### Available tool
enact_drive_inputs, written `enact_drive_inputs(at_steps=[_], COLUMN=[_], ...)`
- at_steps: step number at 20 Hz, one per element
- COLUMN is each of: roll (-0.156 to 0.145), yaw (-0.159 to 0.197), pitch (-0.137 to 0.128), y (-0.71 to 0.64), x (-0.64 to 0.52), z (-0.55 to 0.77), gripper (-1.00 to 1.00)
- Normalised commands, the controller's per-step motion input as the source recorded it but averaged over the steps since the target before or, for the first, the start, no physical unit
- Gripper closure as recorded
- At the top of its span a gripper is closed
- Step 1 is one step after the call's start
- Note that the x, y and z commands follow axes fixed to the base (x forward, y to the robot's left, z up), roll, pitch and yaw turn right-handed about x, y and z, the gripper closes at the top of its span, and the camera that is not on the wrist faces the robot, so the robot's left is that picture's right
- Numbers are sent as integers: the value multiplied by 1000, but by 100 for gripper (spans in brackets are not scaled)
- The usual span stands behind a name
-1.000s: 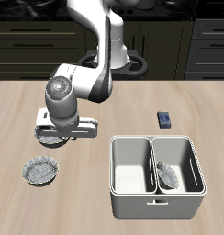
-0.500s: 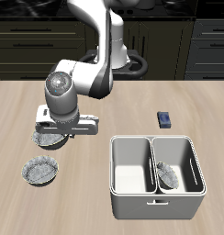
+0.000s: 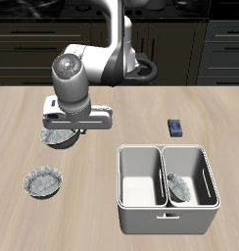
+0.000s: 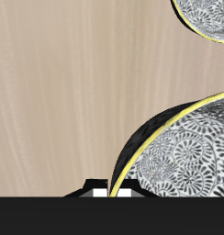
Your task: Place the smallest bowl in the left side of the drainer and place the largest bowl in the right side
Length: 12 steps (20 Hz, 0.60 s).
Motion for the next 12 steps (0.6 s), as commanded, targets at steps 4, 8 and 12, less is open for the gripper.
enact_drive_inputs(at_steps=[4,8,12], roll=[-15,-2,-22], yaw=[-15,-15,-13], pitch=[-42,-56,-17], y=[96,166,84], x=[-17,-22,75], z=[390,440,274], gripper=[100,100,100])
